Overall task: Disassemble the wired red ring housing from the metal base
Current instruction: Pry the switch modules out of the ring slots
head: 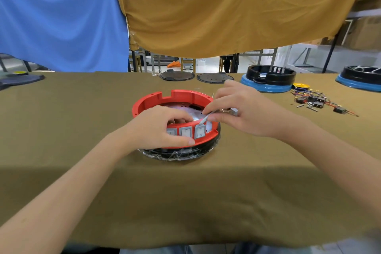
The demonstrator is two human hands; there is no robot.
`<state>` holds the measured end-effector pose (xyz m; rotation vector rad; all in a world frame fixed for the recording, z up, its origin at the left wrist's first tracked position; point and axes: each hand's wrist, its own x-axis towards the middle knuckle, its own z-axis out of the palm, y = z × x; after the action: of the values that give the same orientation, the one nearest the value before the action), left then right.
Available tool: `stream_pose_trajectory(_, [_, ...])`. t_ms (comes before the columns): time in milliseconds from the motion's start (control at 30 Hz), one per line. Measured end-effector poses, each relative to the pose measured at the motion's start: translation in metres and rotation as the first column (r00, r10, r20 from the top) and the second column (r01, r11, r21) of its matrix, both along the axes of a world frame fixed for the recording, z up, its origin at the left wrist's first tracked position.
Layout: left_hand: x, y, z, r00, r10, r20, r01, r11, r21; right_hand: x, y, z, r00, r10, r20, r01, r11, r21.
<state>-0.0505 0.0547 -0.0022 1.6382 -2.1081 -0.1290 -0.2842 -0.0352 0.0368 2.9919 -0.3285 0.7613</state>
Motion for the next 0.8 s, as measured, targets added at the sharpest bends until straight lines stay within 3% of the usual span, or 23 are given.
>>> stream_pose_trajectory(67, [-0.002, 0.002, -0.003, 0.995, 0.061, 0.073, -0.059, 0.998, -0.032, 0.007, 0.006, 0.006, 0.999, 0.01, -0.051, -0.016, 0.992, -0.122])
stream_pose_trajectory(233, [-0.003, 0.0, -0.003, 0.993, 0.088, 0.079, -0.086, 0.996, -0.028, 0.025, 0.014, 0.019, 0.964, -0.073, -0.254, -0.032, 0.921, -0.387])
stream_pose_trajectory(400, [-0.001, 0.001, -0.002, 0.995, 0.078, 0.066, -0.077, 0.997, -0.01, 0.038, 0.024, 0.029, 0.926, -0.085, -0.368, -0.095, 0.891, -0.445])
stream_pose_trajectory(600, [-0.004, 0.003, 0.002, 0.999, 0.038, 0.008, -0.038, 0.999, 0.027, 0.062, 0.04, 0.044, 0.822, -0.217, -0.526, -0.083, 0.869, -0.487])
stream_pose_trajectory(800, [-0.003, 0.001, 0.009, 0.998, 0.009, -0.06, -0.001, 0.991, 0.136, 0.069, 0.05, 0.047, 0.793, -0.271, -0.546, -0.077, 0.844, -0.531])
